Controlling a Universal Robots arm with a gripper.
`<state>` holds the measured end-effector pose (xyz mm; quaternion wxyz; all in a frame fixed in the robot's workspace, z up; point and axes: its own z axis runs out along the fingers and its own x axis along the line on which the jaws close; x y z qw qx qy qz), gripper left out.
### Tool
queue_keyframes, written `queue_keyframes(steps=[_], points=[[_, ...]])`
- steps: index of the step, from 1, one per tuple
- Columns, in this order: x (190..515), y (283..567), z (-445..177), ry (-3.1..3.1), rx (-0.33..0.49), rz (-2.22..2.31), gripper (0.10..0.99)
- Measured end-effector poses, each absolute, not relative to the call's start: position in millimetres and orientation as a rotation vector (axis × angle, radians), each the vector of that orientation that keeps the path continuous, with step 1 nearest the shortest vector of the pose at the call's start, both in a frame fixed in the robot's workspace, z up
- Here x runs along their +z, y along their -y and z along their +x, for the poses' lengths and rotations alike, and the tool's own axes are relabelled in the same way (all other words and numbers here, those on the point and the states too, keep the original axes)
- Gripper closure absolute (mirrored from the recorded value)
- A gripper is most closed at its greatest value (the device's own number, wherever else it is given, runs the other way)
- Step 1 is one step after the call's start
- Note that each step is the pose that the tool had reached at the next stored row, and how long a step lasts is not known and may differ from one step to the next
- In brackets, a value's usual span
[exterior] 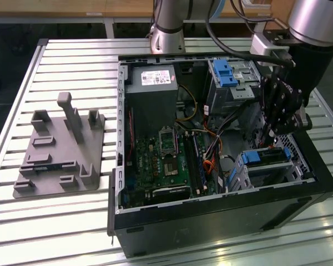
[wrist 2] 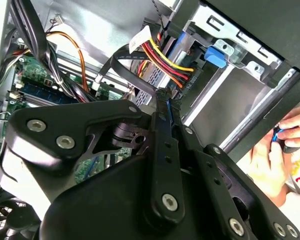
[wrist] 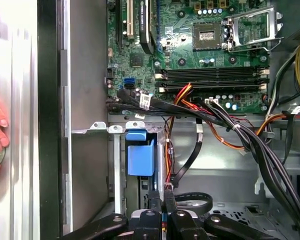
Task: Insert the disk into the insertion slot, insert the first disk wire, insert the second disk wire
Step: 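Insert the second disk wire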
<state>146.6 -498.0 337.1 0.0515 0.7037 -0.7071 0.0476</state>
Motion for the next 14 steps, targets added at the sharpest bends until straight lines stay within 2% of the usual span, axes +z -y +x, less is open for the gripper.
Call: queue_keyframes(steps=[14], points=[[337.7, 506.3, 146.6, 2.190, 0.066, 2.180, 0.941]])
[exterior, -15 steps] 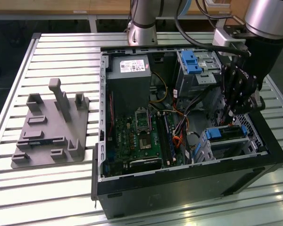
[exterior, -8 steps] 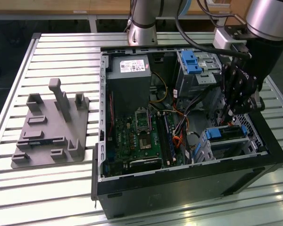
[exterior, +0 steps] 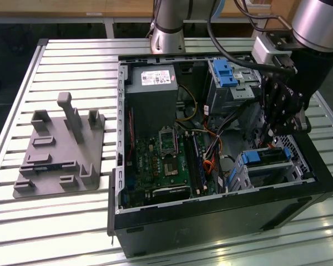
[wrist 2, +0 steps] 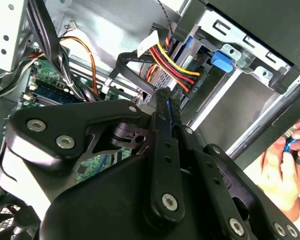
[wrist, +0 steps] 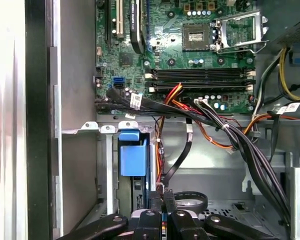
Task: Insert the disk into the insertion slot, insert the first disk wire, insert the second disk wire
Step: 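Insert the second disk wire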
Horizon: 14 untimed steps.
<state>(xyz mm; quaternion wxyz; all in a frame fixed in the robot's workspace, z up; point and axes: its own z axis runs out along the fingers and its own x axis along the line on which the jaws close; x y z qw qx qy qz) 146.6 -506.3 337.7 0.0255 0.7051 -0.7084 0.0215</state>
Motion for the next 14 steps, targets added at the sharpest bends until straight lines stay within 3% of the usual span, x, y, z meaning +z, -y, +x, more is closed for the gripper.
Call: queue_keyframes(steps=[14], points=[[337.7, 509.6, 146.6, 2.197, 0.052, 2.186, 0.941]])
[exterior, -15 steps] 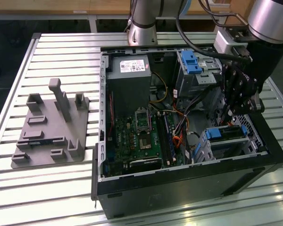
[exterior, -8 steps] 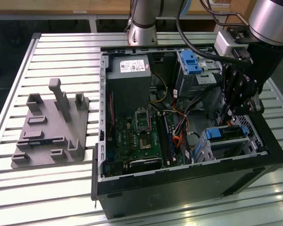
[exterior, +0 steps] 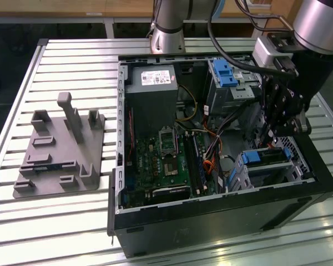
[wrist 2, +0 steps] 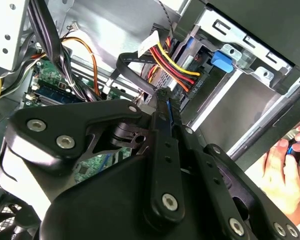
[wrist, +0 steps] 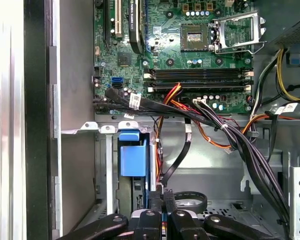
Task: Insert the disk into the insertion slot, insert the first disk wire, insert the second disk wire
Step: 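Insert the second disk wire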
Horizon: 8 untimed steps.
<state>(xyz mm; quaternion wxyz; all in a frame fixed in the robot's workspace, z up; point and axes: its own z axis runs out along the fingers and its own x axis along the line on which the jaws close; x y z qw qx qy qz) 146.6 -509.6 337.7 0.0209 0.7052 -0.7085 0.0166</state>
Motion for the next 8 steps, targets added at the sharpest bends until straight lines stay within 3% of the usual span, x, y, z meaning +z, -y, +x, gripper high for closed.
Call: queue_keyframes(steps=[8], points=[[337.8, 516.4, 146.6, 2.199, 0.049, 2.186, 0.941]])
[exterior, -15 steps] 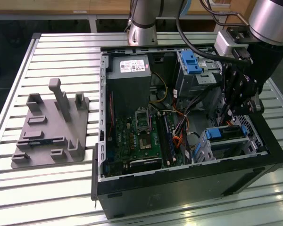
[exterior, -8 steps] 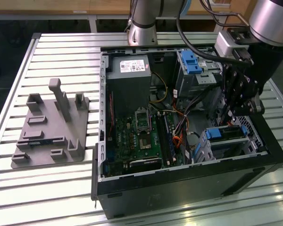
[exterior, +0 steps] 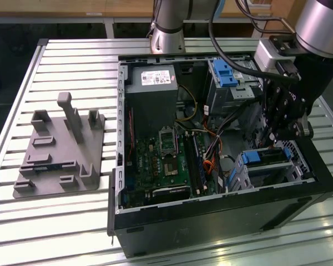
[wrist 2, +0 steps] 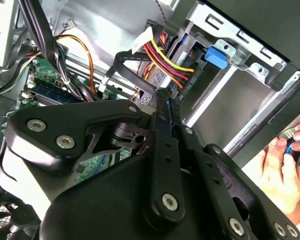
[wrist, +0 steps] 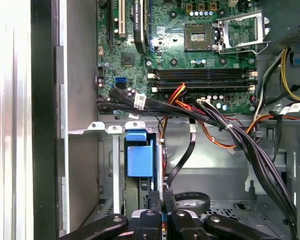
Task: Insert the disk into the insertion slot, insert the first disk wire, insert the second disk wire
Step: 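Insert the second disk wire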
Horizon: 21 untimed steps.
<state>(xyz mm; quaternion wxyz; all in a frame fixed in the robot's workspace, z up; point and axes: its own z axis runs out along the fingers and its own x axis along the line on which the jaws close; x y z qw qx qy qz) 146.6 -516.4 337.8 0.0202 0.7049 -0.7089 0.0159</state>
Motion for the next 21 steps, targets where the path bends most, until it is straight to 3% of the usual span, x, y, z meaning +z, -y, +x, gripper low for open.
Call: queue_keyframes(steps=[21], points=[[334.4, 525.1, 147.1, 2.208, 0.048, 2.178, 0.941]])
